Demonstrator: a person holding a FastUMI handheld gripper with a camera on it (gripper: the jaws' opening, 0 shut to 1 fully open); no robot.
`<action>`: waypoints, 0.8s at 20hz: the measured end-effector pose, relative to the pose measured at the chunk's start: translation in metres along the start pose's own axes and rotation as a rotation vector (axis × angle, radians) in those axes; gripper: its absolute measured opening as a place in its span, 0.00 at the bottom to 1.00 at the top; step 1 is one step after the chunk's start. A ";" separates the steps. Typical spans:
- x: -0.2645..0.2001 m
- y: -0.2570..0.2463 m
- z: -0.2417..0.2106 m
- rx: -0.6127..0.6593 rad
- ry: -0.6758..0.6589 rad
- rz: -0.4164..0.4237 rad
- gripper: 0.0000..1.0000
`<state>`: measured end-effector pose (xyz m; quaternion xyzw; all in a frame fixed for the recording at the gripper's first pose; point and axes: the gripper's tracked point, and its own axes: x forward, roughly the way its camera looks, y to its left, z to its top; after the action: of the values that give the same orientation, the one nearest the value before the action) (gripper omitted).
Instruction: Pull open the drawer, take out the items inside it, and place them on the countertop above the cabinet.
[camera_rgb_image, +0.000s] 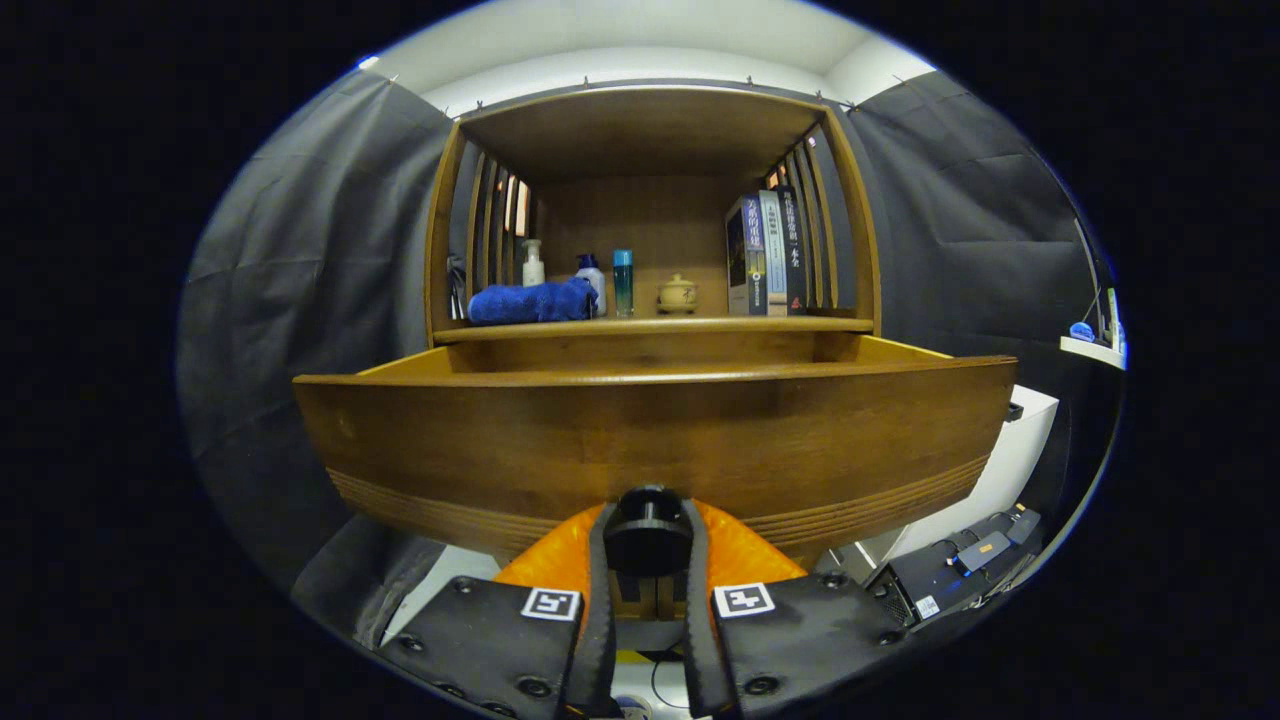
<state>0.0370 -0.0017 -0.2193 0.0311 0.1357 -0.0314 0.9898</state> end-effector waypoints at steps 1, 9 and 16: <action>0.001 0.000 0.002 0.000 -0.015 -0.005 0.35; 0.001 0.002 0.004 0.003 -0.027 -0.016 0.61; -0.004 0.014 -0.001 -0.002 -0.013 0.012 0.91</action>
<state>0.0336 0.0127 -0.2187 0.0310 0.1293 -0.0256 0.9908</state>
